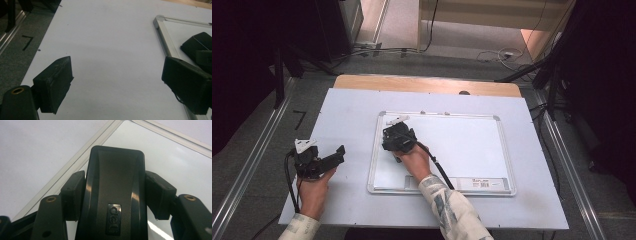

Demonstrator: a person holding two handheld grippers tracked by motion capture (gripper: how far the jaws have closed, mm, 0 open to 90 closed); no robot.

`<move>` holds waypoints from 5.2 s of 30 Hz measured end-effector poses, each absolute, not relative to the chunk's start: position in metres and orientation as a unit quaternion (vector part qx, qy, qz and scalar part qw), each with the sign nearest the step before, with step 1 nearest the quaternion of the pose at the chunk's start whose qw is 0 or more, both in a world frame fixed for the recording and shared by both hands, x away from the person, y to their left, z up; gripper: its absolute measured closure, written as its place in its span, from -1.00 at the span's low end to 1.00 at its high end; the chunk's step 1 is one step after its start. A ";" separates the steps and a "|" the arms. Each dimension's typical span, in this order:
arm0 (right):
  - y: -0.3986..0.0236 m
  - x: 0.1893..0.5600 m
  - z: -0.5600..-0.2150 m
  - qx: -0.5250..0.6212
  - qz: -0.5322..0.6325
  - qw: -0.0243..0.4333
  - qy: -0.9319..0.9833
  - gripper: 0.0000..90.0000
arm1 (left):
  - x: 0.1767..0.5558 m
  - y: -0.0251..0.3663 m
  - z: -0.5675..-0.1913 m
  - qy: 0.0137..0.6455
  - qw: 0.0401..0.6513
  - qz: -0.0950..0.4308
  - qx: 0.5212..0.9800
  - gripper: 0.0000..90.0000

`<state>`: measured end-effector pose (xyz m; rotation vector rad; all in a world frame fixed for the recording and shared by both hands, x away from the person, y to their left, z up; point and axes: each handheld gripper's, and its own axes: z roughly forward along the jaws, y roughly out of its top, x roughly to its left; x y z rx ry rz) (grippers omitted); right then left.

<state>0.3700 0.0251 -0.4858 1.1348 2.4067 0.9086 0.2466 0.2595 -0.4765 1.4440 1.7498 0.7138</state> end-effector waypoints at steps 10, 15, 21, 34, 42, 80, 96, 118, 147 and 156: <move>0.019 0.363 -0.484 0.393 0.321 0.170 0.845 -0.20 | 0.247 0.260 -0.477 0.684 0.370 0.278 0.564 -0.78; 0.012 0.359 -0.467 0.390 0.336 0.173 0.839 -0.20 | 0.247 0.260 -0.477 0.685 0.369 0.279 0.564 -0.78; 0.003 0.354 -0.460 0.390 0.348 0.175 0.834 -0.20 | 0.247 0.258 -0.477 0.684 0.370 0.280 0.563 -0.78; -0.083 0.379 -0.444 0.460 0.346 0.213 0.789 -0.20 | 0.249 0.257 -0.478 0.684 0.366 0.280 0.566 -0.78; -0.120 0.388 -0.444 0.490 0.338 0.225 0.772 -0.20 | 0.250 0.256 -0.478 0.683 0.364 0.280 0.568 -0.78; -0.200 0.408 -0.452 0.553 0.306 0.248 0.735 -0.20 | 0.251 0.256 -0.479 0.685 0.361 0.281 0.567 -0.78; -0.217 0.414 -0.454 0.568 0.293 0.257 0.724 -0.20 | 0.251 0.257 -0.479 0.685 0.362 0.280 0.566 -0.78; -0.242 0.427 -0.459 0.587 0.270 0.272 0.713 -0.20 | 0.250 0.257 -0.479 0.686 0.362 0.281 0.566 -0.78; -0.254 0.447 -0.473 0.599 0.251 0.264 0.713 -0.20 | 0.251 0.257 -0.479 0.686 0.359 0.279 0.568 -0.78; -0.256 0.449 -0.479 0.610 0.253 0.252 0.708 -0.21 | 0.251 0.257 -0.479 0.686 0.359 0.281 0.568 -0.78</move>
